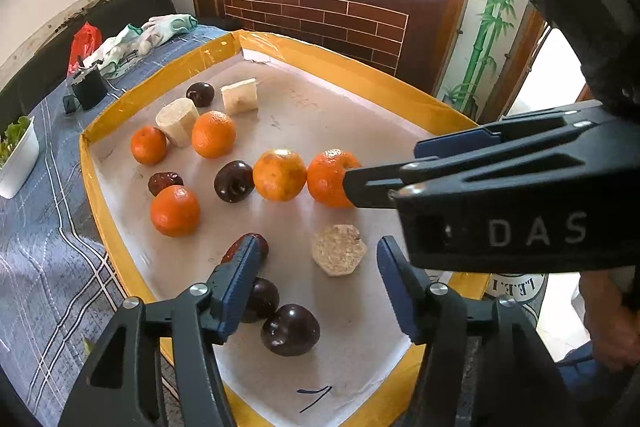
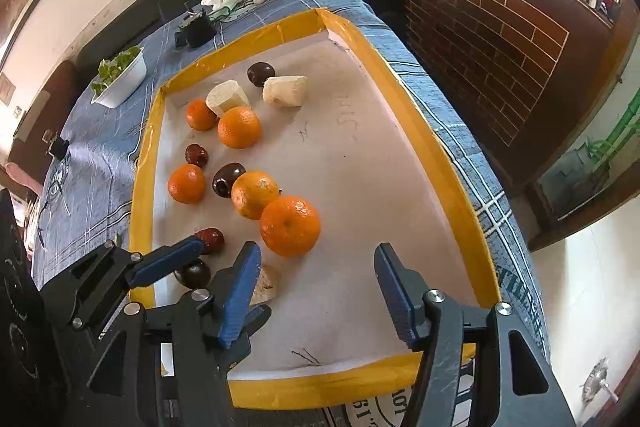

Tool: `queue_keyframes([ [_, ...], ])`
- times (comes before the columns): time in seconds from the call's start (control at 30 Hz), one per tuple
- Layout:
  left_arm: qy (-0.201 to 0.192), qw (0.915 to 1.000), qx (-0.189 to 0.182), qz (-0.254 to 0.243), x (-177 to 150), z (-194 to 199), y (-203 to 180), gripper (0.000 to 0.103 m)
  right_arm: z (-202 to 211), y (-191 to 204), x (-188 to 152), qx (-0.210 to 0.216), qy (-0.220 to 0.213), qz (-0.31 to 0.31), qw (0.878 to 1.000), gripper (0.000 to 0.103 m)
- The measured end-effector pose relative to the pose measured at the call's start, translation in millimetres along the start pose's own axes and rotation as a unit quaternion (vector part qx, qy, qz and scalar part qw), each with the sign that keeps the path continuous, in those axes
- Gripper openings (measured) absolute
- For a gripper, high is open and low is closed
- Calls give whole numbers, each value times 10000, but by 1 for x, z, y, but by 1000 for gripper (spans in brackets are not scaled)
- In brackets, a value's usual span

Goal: Organize fruits

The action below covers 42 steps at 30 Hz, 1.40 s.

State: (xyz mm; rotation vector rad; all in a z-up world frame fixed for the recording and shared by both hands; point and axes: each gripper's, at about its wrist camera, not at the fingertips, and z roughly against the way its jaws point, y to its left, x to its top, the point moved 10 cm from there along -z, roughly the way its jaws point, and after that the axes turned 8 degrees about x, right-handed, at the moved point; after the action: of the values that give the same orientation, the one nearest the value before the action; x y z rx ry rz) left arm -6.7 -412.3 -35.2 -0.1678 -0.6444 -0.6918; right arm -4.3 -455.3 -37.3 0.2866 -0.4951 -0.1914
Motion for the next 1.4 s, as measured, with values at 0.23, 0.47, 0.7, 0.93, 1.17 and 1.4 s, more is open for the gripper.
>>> queue_keyframes([
  [0.23,-116,9996,243,-3,3,11,9,78,25,-7,-1,-98,-214,-26,9997,71],
  [0.47,-396,9985,194,333,1,42,39,102,69,-5,-8,-518,-803,13,9954,96],
  [0.7,103,9991,-3,423,-37,59,61,102,75,11,-31,-883,-831,-296,9922,99],
  [0.93,-26,9991,184,376,-51,94,88,102,95,31,-53,-1146,-1058,-500,9865,99],
  [1.17,-332,9973,652,-33,-51,134,100,102,116,52,-74,-1340,-1250,-584,9813,100],
  [1.4,-601,9885,1287,-525,-44,171,111,103,133,69,-86,-1442,-1476,-611,9766,100],
])
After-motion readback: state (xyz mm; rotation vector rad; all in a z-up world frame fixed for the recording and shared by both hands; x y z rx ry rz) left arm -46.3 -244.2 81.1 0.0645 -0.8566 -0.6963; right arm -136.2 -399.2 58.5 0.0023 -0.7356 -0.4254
